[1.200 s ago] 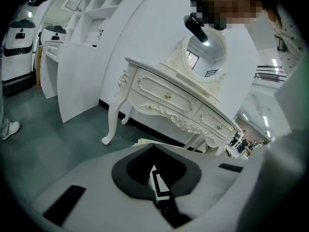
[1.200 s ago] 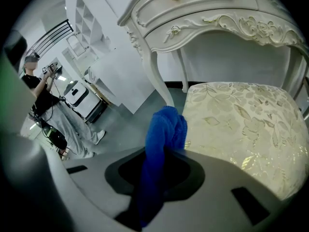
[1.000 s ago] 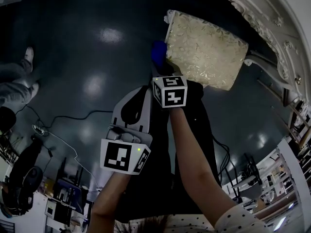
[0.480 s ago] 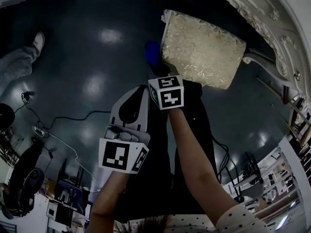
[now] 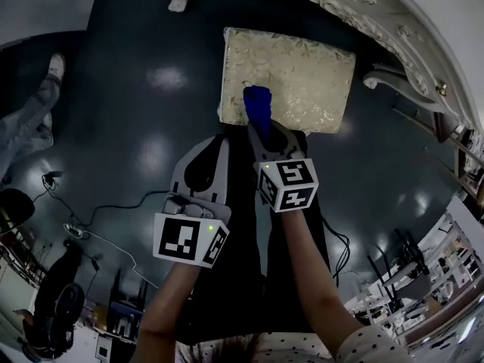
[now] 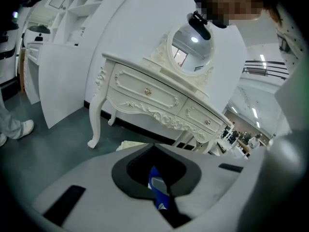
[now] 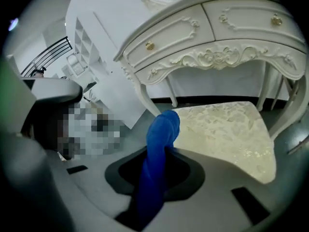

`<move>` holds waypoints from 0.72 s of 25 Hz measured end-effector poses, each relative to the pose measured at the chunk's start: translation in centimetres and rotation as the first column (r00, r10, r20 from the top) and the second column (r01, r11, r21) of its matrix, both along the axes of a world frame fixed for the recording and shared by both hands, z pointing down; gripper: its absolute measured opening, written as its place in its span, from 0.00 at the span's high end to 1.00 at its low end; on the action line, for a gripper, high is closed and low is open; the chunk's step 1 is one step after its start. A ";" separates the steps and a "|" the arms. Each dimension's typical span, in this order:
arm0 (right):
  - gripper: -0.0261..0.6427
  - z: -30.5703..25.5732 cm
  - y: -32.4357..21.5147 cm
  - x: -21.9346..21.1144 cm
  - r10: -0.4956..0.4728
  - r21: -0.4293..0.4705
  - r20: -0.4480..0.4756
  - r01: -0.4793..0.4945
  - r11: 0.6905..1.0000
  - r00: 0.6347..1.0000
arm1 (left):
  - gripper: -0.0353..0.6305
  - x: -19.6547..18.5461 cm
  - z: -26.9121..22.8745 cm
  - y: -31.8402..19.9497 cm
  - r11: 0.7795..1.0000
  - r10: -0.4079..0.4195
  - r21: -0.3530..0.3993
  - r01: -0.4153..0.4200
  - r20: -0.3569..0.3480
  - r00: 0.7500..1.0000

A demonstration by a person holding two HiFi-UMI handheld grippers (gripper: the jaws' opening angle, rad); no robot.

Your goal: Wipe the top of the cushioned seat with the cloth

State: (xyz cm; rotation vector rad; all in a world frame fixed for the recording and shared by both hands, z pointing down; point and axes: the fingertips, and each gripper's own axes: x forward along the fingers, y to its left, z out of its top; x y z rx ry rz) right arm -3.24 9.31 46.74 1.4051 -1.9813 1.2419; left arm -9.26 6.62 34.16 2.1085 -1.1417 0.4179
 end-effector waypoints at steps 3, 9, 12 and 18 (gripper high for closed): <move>0.83 -1.8 0.5 2.9 0.062 0.018 -0.015 -0.062 0.998 0.998 | 0.95 2.5 -0.8 -0.9 0.998 0.050 0.025 -0.049 -0.015 0.999; 0.83 -6.9 1.9 8.7 0.175 0.016 -0.034 -0.175 0.984 0.984 | 0.95 8.6 -4.2 -2.4 0.986 0.146 0.086 -0.142 -0.036 0.989; 0.83 -10.4 1.6 11.2 0.232 0.043 -0.026 -0.231 0.972 0.972 | 0.95 12.1 -7.0 -3.8 0.970 0.213 0.136 -0.203 -0.064 0.975; 0.83 -19.2 1.2 14.8 0.317 0.123 -0.008 -0.314 0.941 0.948 | 0.95 16.3 -16.1 -6.6 0.928 0.300 0.260 -0.267 -0.093 0.950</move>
